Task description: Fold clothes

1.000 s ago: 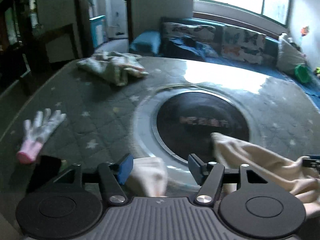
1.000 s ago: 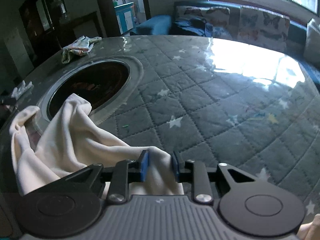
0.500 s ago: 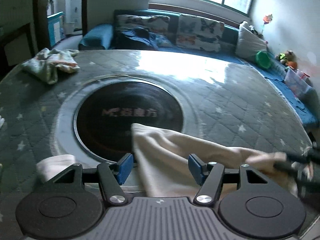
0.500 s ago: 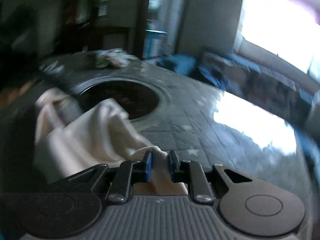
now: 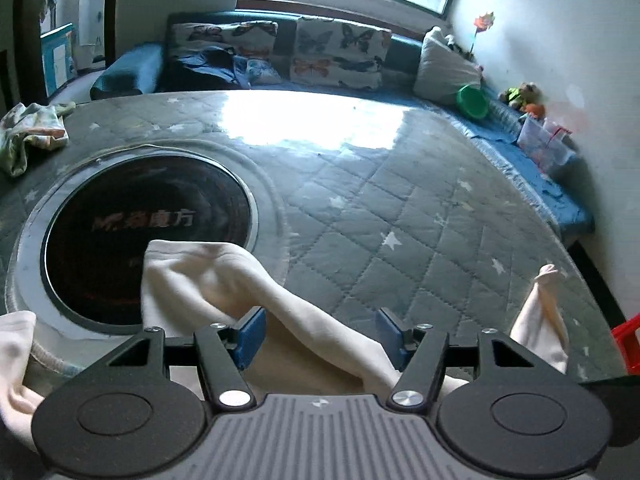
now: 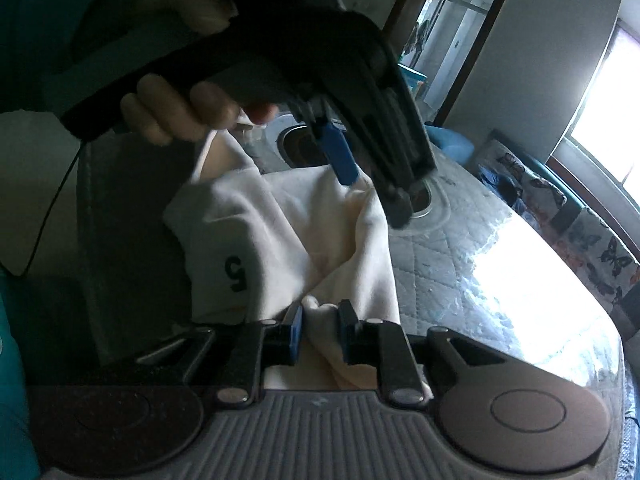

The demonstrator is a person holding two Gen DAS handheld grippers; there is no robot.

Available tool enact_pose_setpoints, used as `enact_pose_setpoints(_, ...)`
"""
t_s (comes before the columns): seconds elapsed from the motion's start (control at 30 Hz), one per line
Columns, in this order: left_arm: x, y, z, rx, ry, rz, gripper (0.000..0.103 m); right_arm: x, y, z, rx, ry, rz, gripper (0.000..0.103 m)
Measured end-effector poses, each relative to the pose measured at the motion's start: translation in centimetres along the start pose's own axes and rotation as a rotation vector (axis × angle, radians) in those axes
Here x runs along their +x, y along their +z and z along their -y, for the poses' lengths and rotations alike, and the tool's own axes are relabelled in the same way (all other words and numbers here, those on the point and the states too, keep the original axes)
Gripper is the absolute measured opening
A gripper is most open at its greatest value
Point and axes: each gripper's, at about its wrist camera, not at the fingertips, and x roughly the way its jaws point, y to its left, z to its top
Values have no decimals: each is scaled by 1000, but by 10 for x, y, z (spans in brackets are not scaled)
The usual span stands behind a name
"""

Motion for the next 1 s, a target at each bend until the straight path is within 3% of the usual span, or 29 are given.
enact_pose_setpoints(0.07,7,-2,4,7,1,-20,60,0,1,2,10,5,-1,20)
enact_pose_setpoints(0.13,13,-5,7,19,4,-39,43,-3,-2,2,30,10,4,20)
enact_pose_setpoints(0.23,18,-12,6,33,5,-59,31,-6,-3,6,59,18,9,21)
enact_pose_setpoints(0.33,20,-20,4,48,0,-66,28,-12,0,19,137,52,13,21)
enact_pose_setpoints(0.57,14,-32,-8,35,-34,-40,27,-25,2,74,429,98,17,21)
enact_pose_setpoints(0.73,12,-34,-13,23,-50,-31,27,-8,-14,112,601,102,-52,21)
enact_pose_setpoints(0.9,10,-36,-16,17,-62,-22,28,10,-32,120,794,187,-103,23)
enact_pose_setpoints(0.93,9,-37,-16,18,-63,-20,28,14,-34,120,811,202,-110,22)
enact_pose_setpoints(1.0,8,-38,-17,23,-65,-15,28,20,-33,120,817,213,-110,11)
